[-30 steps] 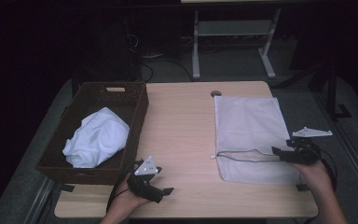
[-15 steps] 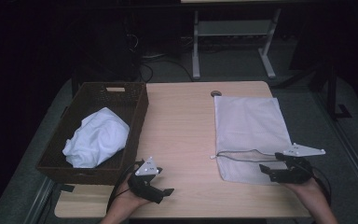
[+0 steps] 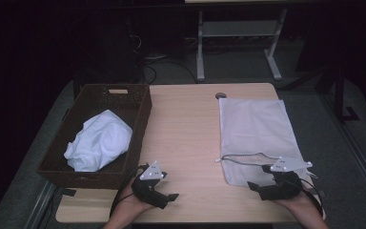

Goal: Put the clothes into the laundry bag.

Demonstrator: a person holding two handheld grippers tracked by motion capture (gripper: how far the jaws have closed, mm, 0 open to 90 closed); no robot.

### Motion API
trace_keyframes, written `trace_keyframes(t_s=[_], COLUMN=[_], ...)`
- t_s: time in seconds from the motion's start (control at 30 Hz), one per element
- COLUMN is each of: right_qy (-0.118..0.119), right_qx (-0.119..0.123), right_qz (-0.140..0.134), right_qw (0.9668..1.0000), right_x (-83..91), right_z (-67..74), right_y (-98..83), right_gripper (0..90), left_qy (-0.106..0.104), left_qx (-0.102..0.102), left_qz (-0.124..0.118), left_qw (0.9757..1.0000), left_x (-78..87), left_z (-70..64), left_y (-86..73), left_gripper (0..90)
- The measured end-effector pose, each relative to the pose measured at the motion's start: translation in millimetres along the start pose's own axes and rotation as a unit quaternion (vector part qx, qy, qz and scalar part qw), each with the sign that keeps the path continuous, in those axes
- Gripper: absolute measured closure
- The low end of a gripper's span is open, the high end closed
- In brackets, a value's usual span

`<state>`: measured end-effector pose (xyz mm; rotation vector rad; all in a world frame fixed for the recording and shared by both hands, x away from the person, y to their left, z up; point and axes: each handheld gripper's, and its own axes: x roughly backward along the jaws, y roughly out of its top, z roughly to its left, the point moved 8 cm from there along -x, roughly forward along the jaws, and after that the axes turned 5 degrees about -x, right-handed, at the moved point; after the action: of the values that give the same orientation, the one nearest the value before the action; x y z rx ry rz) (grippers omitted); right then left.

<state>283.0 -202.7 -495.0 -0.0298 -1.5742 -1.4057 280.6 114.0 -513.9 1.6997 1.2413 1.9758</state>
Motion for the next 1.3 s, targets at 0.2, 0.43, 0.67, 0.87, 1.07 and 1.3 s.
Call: trace_keyframes(t_s=[0.2, 0.43, 0.67, 0.87, 1.07, 1.3], right_qy=[0.03, 0.028, 0.028, 0.024, 0.022, 0.023], right_qx=[0.027, 0.047, 0.053, 0.056, 0.057, 0.057], right_qz=[0.023, 0.039, 0.039, 0.031, 0.029, 0.027], right_qw=[0.9989, 0.9977, 0.9974, 0.9977, 0.9977, 0.9978], right_x=[-16.4, -29.8, -32.6, -30.0, -29.8, -29.6], right_z=[18.8, 26.5, 27.0, 24.8, 24.3, 24.5], right_y=[-3.9, -7.8, -8.5, -6.8, -6.2, -5.8], right_gripper=[15.2, 14.0, 13.9, 13.8, 13.9, 13.9], left_qy=[-0.005, -0.018, -0.018, -0.018, -0.021, -0.028], left_qx=[-0.004, 0.003, -0.003, -0.01, -0.017, -0.021], left_qz=[0.003, 0.011, 0.026, 0.041, 0.056, 0.066], left_qw=[1.0, 0.9998, 0.9995, 0.9989, 0.9981, 0.9972], left_x=[-1.8, -0.5, 9.6, 21.4, 31.5, 45.4], left_z=[-2.5, -4.2, -0.5, 5.5, 12.5, 18.6], left_y=[0.4, 4.0, 16.8, 31.1, 42.4, 58.0], left_gripper=[12.9, 12.9, 12.9, 13.1, 13.1, 13.3])
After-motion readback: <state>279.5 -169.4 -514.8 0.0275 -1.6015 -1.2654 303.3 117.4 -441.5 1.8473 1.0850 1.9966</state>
